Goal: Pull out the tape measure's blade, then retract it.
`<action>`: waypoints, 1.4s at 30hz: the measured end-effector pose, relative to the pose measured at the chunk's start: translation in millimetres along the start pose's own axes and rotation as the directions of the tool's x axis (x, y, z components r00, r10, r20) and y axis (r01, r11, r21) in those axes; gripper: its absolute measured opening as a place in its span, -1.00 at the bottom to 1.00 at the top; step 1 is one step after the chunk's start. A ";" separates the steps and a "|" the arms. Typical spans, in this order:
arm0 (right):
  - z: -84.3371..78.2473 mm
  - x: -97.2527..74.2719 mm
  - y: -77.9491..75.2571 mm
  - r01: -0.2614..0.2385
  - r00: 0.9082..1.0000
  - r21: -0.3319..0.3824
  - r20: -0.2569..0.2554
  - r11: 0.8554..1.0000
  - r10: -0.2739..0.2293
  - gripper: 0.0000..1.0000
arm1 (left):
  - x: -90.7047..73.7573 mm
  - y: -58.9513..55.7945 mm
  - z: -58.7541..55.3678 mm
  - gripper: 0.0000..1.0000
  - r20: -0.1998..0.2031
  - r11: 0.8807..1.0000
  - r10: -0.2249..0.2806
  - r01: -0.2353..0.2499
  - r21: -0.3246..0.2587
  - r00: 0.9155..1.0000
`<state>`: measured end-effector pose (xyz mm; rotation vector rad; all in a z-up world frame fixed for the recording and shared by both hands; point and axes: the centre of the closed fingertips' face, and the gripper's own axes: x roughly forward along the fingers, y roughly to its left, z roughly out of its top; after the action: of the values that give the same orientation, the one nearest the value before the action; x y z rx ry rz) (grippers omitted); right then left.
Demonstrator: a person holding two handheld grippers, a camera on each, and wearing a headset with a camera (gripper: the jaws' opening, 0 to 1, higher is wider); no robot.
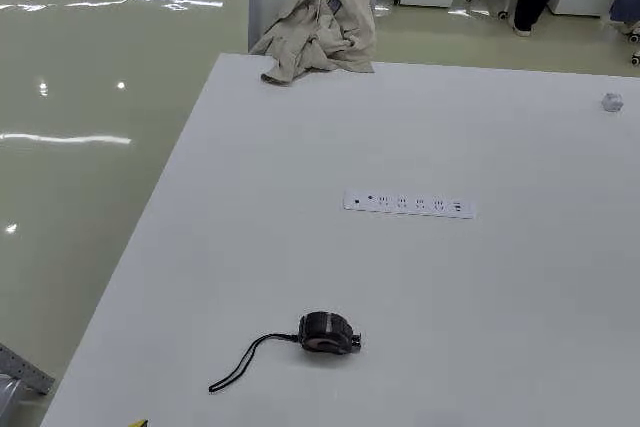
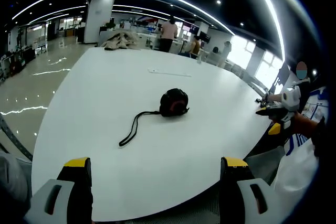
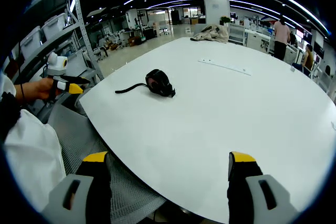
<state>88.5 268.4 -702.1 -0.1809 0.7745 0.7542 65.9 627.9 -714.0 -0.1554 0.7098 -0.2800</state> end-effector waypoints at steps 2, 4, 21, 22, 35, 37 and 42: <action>-0.1 0.3 0.2 -0.001 1.000 -0.001 -0.001 1.000 0.001 0.92 | 0.7 0.5 -0.9 1.00 -0.002 1.000 0.001 -0.001 0.004 1.000; 0.7 0.6 0.6 -0.001 1.000 -0.003 -0.001 1.000 0.001 0.92 | 0.6 0.3 -0.7 1.00 -0.002 1.000 0.000 0.000 0.003 1.000; 5.2 5.1 2.1 -0.011 1.000 -0.022 -0.004 1.000 0.011 0.90 | 4.0 -3.6 2.7 1.00 -0.009 0.999 -0.019 0.019 0.030 1.000; 5.0 5.6 1.6 -0.014 1.000 -0.021 -0.003 1.000 0.014 0.90 | 5.0 -4.0 3.2 1.00 -0.009 0.999 -0.022 0.022 0.032 1.000; 11.2 14.2 0.5 -0.024 1.000 -0.061 -0.009 0.998 0.023 0.88 | 11.8 -9.8 10.6 1.00 -0.011 0.997 -0.040 0.041 0.062 0.999; 12.7 17.1 0.8 -0.028 1.000 -0.069 -0.012 0.997 0.028 0.87 | 13.6 -10.7 12.4 1.00 -0.011 0.997 -0.044 0.044 0.066 0.999; 18.0 22.5 0.3 -0.038 0.999 -0.084 -0.013 0.996 0.037 0.87 | 19.2 -12.7 18.5 1.00 -0.007 0.996 -0.055 0.055 0.076 0.998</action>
<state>109.1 288.4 -704.7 -0.2474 0.7595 0.8224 89.6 610.9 -709.0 -0.1017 0.6998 -0.3600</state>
